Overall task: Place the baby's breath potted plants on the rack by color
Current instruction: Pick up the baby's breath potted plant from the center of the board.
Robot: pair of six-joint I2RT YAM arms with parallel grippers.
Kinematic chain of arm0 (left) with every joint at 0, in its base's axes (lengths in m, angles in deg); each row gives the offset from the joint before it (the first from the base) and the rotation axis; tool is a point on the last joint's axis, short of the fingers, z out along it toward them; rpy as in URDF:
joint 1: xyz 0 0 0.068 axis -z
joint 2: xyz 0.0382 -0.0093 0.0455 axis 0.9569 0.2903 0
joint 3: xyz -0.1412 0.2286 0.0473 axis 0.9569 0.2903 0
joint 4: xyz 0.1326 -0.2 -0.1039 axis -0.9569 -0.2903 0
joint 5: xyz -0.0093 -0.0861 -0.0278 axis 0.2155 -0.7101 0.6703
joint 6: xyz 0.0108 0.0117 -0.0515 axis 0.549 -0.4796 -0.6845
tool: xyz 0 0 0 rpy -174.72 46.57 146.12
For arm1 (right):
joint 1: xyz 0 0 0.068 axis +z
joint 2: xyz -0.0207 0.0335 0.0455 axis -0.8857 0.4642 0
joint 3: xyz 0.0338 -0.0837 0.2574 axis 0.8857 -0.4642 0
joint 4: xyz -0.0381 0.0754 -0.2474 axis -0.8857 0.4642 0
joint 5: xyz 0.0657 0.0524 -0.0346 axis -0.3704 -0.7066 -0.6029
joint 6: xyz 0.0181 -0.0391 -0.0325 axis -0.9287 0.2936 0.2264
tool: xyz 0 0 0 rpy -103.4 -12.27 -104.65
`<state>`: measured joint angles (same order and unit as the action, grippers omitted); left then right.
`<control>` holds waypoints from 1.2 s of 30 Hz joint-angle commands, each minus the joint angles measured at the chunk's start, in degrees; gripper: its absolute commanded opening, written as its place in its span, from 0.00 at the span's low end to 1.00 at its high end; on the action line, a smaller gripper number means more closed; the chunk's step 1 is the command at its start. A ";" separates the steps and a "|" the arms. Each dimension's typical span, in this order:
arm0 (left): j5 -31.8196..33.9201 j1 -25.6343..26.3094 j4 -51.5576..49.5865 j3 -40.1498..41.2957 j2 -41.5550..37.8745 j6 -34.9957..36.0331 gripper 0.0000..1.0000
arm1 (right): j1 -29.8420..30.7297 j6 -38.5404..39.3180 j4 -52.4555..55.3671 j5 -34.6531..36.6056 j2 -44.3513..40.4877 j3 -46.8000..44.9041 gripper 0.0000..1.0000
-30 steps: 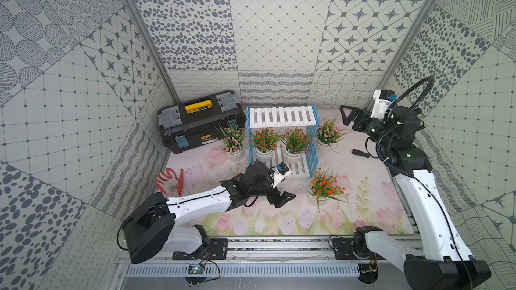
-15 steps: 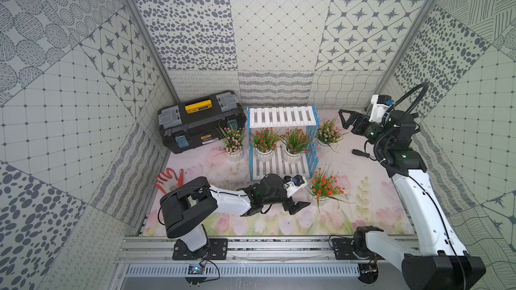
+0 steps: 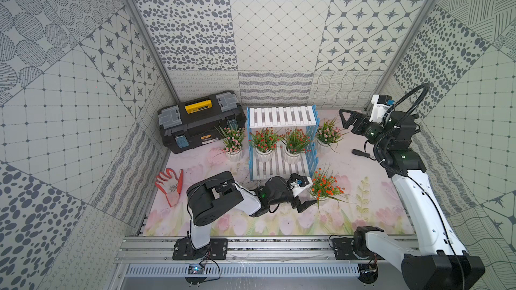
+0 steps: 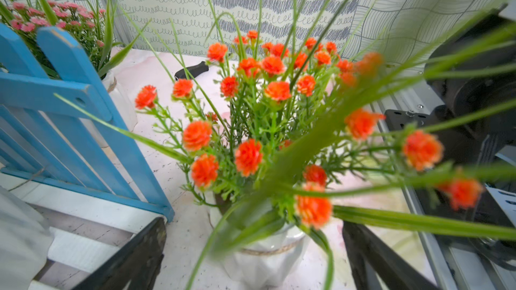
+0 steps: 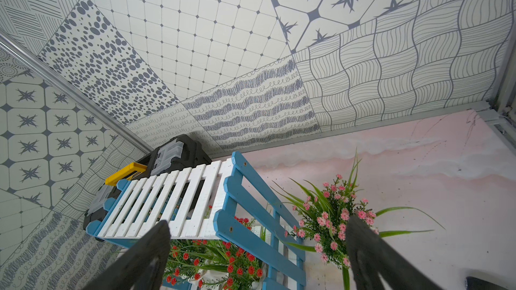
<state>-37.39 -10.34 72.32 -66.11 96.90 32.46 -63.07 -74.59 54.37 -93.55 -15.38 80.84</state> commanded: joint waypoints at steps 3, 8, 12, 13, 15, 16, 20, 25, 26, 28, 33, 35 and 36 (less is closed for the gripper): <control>-3.53 0.33 7.96 -1.79 1.22 -1.69 0.98 | -0.23 -0.14 -2.81 -0.29 -1.28 -0.98 0.98; -5.57 0.26 6.65 -2.86 2.42 -3.29 0.98 | -0.23 -0.27 -2.97 -0.77 -1.27 -0.78 0.98; -7.66 0.34 6.50 -3.64 3.84 -5.22 0.99 | -0.23 -0.33 -3.09 -1.23 -1.32 -1.09 0.98; -8.10 0.22 6.45 -3.79 4.16 -5.48 0.98 | -0.23 -0.20 -3.15 -1.28 -1.43 -1.12 0.98; -8.34 0.27 6.24 -4.09 4.78 -5.93 0.98 | -0.23 -0.07 -3.03 -1.24 -1.69 -1.14 0.98; -8.44 0.26 6.30 -4.19 5.21 -5.92 0.98 | -0.23 0.09 -2.91 -1.24 -1.75 -1.10 0.98; -8.53 0.15 6.09 -4.51 6.13 -5.96 0.98 | -0.23 0.37 -2.98 -1.54 -2.00 -1.05 0.98; -8.08 0.26 4.98 -5.11 7.20 -5.02 0.99 | -0.23 0.37 -3.51 -2.02 -1.92 -1.34 0.98; -7.92 0.28 4.65 -5.31 7.34 -4.81 0.98 | -0.23 0.37 -3.67 -2.18 -2.04 -1.43 0.98; -7.20 0.28 4.37 -5.79 7.95 -4.44 0.98 | -0.23 0.37 -4.04 -2.35 -2.22 -1.75 0.98; -5.48 0.13 2.86 -7.29 9.22 -3.40 0.98 | -0.23 0.54 -4.56 -2.83 -2.49 -2.28 0.98; -5.30 -0.11 2.46 -7.67 9.56 -3.12 0.98 | -0.23 0.70 -4.70 -2.95 -2.68 -2.45 0.98; -5.24 -0.18 2.81 -7.79 9.80 -3.11 0.98 | -0.23 0.81 -4.74 -3.00 -2.75 -2.41 0.98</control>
<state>-42.88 -10.34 75.68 -72.67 105.83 28.38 -63.07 -74.42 52.58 -95.69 -16.78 78.94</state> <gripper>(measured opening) 0.985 0.979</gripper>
